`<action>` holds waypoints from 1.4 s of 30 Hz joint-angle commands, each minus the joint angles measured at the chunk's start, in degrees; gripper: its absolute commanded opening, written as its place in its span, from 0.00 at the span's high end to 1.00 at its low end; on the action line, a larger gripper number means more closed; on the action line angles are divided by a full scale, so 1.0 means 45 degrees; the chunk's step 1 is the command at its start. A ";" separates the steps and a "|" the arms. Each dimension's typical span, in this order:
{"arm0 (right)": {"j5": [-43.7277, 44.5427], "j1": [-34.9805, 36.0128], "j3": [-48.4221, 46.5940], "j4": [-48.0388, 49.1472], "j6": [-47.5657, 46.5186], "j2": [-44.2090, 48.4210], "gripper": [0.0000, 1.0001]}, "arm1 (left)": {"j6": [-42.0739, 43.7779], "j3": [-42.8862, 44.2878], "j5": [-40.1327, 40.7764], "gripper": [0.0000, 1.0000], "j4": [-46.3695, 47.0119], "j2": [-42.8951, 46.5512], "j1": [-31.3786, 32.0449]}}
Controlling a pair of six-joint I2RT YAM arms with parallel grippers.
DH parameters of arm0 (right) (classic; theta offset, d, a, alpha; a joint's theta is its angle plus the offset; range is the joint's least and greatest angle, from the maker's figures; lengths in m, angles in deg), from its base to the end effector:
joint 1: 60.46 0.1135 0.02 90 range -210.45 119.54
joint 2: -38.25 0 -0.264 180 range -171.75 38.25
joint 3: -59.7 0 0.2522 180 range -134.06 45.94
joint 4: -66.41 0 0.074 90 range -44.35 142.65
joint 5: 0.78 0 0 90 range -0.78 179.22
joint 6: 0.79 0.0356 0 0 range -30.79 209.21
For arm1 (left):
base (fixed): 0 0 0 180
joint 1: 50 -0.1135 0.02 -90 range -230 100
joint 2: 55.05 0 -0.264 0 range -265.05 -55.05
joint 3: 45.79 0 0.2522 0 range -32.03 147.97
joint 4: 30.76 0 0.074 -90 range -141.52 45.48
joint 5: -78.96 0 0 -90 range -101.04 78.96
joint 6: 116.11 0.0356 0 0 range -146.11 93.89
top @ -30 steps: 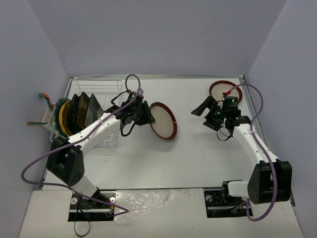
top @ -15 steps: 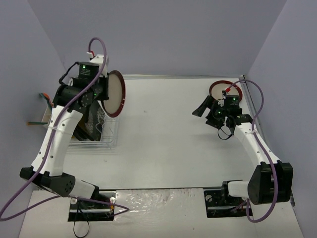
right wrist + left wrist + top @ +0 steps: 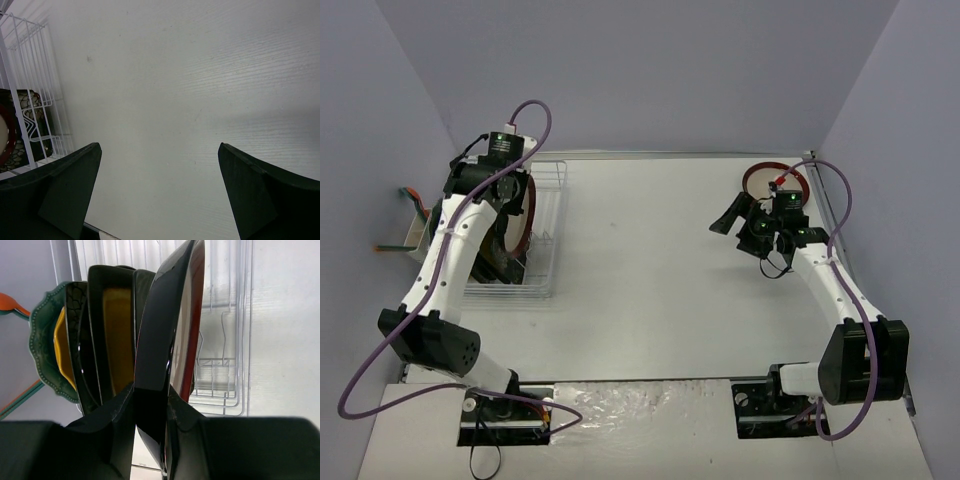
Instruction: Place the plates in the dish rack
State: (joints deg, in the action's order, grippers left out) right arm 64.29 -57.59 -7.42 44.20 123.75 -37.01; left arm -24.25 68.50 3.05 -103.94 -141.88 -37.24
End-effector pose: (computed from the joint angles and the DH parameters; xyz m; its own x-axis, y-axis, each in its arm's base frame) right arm 0.2931 0.0297 0.2794 -0.6474 0.4823 -0.5901 -0.0505 0.7454 0.6647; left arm 0.2993 -0.0589 0.4157 -0.6963 0.1900 -0.6921 0.0711 0.9779 0.1969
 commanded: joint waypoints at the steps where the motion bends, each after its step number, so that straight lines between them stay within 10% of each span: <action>1: -0.0179 -0.0163 -0.0204 0.0293 -0.0136 0.0065 0.00 | 0.0437 -0.0002 0.1092 1.00 0.1916 0.0327 -0.0100; 42: -0.0435 -0.0416 0.0394 0.0281 -0.0214 0.0037 0.00 | -0.0789 -0.1417 0.1934 1.00 0.3003 0.2058 -0.0120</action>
State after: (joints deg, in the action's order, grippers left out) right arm 63.41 -59.05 -5.55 44.19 123.58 -37.09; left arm -28.42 59.06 7.86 -96.64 -137.76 -37.34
